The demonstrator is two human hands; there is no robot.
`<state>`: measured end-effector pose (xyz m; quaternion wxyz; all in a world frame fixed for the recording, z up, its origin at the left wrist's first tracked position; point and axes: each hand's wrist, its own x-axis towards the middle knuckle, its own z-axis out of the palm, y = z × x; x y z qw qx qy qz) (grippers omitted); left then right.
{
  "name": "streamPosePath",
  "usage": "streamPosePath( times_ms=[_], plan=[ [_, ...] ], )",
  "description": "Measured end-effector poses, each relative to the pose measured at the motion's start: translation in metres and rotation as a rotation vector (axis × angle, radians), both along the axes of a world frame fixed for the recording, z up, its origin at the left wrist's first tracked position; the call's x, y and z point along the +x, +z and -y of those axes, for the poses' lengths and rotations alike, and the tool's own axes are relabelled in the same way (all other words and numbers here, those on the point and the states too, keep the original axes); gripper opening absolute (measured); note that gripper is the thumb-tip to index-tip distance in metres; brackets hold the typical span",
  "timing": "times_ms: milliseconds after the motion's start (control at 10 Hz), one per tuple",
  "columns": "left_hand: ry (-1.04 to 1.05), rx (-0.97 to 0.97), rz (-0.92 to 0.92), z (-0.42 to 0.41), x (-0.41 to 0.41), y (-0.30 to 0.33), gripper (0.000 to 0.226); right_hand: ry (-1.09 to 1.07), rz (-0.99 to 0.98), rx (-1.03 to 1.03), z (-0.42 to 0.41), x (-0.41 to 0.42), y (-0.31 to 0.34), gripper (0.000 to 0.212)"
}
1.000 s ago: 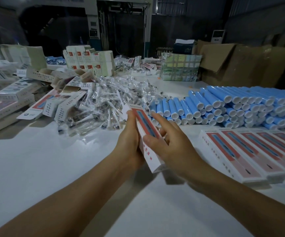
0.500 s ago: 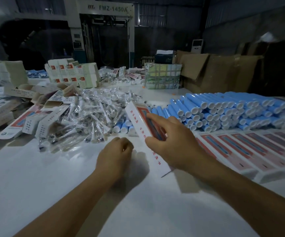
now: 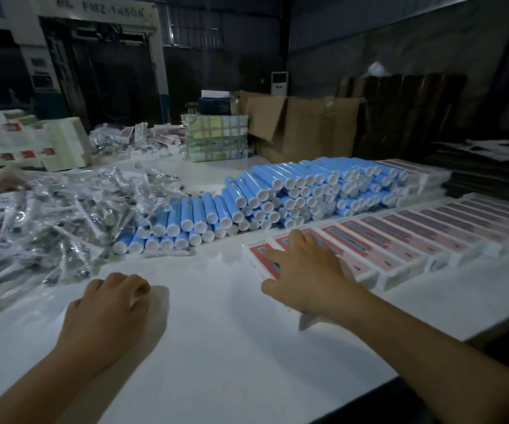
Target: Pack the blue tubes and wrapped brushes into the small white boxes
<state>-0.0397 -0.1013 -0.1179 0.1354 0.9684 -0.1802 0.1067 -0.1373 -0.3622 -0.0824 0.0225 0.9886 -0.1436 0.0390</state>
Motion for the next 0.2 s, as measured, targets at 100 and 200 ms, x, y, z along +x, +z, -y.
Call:
streamPosePath(
  times_ms=[100,200],
  plan=[
    [-0.002,-0.009,0.005,0.0005,-0.001,-0.0009,0.02,-0.011,0.01,0.065,0.0142,-0.0004,-0.003,0.064],
    [-0.016,-0.032,0.032,0.0024,-0.0007,-0.0018,0.02,0.0,0.216,0.205,0.0217,-0.01,0.0013,0.053]
  ],
)
